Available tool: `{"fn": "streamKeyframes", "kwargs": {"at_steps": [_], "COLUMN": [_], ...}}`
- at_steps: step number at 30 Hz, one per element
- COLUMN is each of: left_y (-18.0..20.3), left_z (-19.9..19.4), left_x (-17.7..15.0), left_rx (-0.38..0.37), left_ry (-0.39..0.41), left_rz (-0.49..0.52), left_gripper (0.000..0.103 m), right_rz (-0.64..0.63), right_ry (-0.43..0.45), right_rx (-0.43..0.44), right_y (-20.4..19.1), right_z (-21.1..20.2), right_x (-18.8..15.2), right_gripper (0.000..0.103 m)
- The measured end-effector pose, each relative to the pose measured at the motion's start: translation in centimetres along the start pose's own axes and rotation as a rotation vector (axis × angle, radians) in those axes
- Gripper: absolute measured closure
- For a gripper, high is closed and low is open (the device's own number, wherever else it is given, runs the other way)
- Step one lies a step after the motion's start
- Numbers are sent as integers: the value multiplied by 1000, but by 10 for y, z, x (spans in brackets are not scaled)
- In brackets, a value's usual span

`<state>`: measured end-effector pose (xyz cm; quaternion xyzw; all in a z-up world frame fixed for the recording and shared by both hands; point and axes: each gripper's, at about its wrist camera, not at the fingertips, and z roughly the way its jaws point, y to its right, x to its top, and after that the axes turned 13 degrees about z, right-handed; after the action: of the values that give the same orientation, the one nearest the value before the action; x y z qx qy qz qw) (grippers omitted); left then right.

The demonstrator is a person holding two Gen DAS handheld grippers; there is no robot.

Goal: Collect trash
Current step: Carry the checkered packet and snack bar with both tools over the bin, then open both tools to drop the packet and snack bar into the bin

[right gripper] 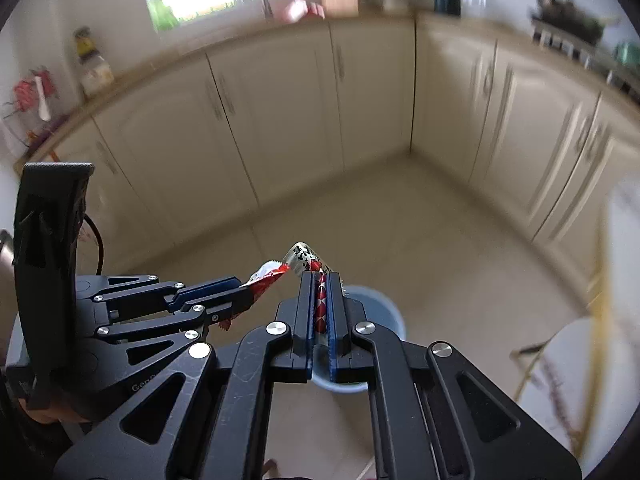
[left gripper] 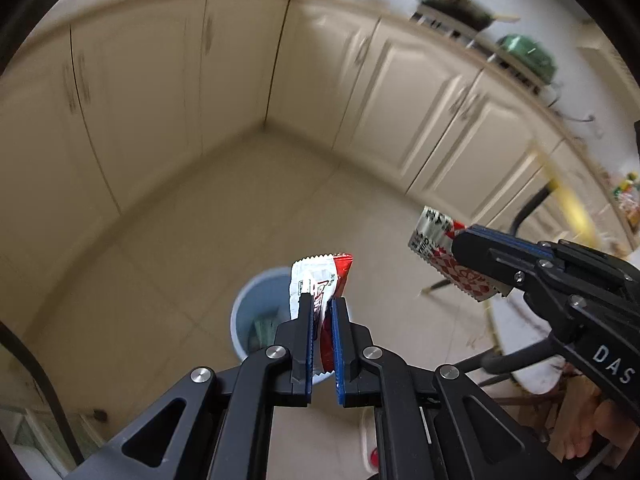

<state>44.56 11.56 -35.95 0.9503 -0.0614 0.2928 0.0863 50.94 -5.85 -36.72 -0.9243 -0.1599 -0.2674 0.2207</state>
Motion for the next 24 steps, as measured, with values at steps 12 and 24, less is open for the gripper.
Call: {"fn": "streamKeyframes", "kwargs": {"at_steps": [12,24], "left_y": [-75,-73], "left_z": [121,109], "left_x": [4,37], "left_rx": [-31,52], "left_ry": [-190,-184], "left_rz": [-90,-195], "left_gripper": [95,53], "right_rz": [134,199], "right_ry": [-251,-256], "right_rx": [42,81], "right_y": [68,83], "right_z": [162,173], "right_x": [-15,-12], "right_gripper": [97,78]}}
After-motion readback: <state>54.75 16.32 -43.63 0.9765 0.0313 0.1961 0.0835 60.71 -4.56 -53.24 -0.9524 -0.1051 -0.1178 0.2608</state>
